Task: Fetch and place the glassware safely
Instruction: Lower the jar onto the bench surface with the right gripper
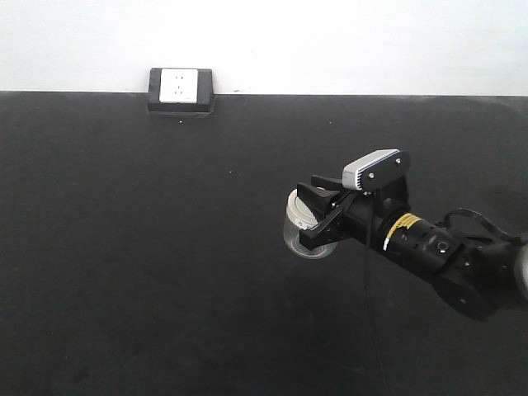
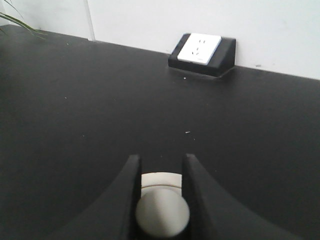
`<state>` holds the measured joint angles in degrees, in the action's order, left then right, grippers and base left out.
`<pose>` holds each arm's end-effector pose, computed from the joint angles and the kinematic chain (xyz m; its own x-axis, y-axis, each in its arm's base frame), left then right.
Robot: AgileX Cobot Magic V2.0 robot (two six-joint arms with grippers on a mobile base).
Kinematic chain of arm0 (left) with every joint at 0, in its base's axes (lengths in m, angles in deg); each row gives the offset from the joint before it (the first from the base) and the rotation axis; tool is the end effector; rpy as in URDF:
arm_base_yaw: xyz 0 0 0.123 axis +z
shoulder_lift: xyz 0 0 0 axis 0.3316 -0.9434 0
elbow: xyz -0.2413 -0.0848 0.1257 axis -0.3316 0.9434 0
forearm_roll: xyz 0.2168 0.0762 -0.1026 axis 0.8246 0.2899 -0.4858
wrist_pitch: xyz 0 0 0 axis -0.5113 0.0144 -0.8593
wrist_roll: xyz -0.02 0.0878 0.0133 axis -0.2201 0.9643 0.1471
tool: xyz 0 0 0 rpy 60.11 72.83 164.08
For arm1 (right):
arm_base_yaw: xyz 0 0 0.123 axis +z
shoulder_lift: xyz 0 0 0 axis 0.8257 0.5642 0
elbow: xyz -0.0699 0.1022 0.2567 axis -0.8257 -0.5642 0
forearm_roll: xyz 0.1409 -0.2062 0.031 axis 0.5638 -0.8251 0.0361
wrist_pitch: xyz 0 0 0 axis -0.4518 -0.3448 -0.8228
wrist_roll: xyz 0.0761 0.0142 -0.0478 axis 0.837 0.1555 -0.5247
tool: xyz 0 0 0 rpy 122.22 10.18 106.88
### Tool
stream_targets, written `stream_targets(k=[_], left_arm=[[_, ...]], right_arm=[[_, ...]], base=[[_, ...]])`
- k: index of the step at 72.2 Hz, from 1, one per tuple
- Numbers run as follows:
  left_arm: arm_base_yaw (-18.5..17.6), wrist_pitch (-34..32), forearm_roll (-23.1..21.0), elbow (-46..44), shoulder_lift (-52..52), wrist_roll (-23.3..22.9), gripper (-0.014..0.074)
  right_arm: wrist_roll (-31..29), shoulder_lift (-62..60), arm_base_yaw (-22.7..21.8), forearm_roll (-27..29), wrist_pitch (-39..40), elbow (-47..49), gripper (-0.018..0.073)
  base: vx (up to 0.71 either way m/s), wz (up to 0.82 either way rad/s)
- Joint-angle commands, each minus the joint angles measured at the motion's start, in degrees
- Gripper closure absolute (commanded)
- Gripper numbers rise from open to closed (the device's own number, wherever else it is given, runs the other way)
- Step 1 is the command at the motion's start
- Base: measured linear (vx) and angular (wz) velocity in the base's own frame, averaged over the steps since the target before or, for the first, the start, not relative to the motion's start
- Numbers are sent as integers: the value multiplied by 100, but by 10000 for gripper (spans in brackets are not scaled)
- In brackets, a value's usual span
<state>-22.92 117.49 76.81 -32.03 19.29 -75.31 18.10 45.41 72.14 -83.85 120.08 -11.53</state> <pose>0.0310 -0.0039 0.2617 -0.1203 -0.0329 -0.9922 0.0793 0.9959 -0.0426 0.3186 0.1282 0.1849 -0.1737 -0.0270 -0.9844 -0.6005 0.7952 0.0841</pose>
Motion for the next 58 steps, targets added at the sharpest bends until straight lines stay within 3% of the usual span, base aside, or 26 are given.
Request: stream_targets(k=[1, 31, 58], left_arm=[[-19, -434, -45, -146, -65, -59, 603], [-19, -434, -45, -146, -65, -59, 603], [-19, -434, -45, -146, -65, -59, 603]], right_arm=[[-42, -21, -14, 127, 775, 281, 560], [-94, 672, -14, 144, 1261, 294, 550], [-699, 818, -14, -68, 1250, 294, 526]], base=[[0, 0], [0, 0], [0, 0]])
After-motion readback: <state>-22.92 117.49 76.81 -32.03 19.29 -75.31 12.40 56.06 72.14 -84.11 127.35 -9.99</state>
